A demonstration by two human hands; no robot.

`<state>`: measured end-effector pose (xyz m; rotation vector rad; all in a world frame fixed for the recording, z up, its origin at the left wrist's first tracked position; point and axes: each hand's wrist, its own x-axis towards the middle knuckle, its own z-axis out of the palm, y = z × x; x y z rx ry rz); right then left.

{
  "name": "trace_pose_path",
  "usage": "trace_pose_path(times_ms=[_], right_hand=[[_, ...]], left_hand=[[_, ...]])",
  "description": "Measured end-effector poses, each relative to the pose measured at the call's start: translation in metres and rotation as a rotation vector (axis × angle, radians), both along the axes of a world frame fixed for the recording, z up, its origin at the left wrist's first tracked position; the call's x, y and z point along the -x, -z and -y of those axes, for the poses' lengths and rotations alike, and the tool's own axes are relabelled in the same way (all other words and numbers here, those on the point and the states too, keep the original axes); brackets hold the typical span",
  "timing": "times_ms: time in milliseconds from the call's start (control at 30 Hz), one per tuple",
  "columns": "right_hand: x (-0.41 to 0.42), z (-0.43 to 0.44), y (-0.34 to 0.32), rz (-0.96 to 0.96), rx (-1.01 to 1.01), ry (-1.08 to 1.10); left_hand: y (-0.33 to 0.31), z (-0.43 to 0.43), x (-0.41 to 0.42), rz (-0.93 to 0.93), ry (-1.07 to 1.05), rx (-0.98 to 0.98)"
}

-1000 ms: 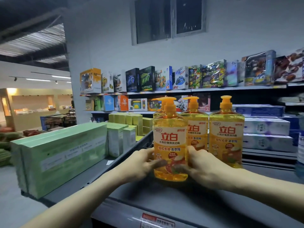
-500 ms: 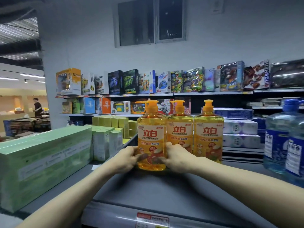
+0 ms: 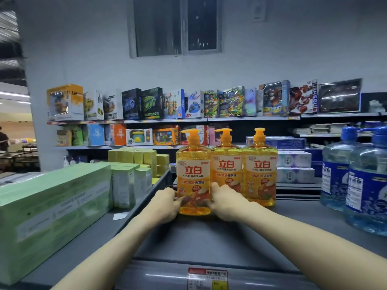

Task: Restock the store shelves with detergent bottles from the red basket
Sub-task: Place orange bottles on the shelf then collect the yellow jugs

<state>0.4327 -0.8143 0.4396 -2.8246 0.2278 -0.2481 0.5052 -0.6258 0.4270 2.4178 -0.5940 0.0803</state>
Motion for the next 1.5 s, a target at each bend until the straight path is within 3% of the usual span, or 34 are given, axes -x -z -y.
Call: trace_pose_path(times_ms=[100,400,733,933,1133,1333,1500], right_hand=[[0.01,-0.011,-0.002,0.012,0.102,0.035],[0.038,-0.005,-0.004,-0.102,0.061,-0.011],[0.125,0.034,-0.015,-0.005,0.287,0.034],[0.21,0.073,-0.025,0.051,0.321,0.094],[0.305,0.131,-0.013,0.162,0.263,0.264],[0.404,0.2,0.011,0.203,0.283,0.436],[0.483,0.257,0.042,0.192,0.253,0.57]], left_hand=[[0.005,-0.004,-0.002,0.045,-0.045,-0.065],[-0.005,-0.012,0.049,0.088,0.003,-0.256],[-0.014,0.023,0.119,0.231,0.07,-0.25],[-0.019,0.084,0.184,0.395,0.129,-0.297],[-0.017,0.162,0.262,0.533,0.224,-0.217],[-0.008,0.253,0.341,0.598,0.322,-0.194],[0.017,0.329,0.416,0.539,0.441,-0.166]])
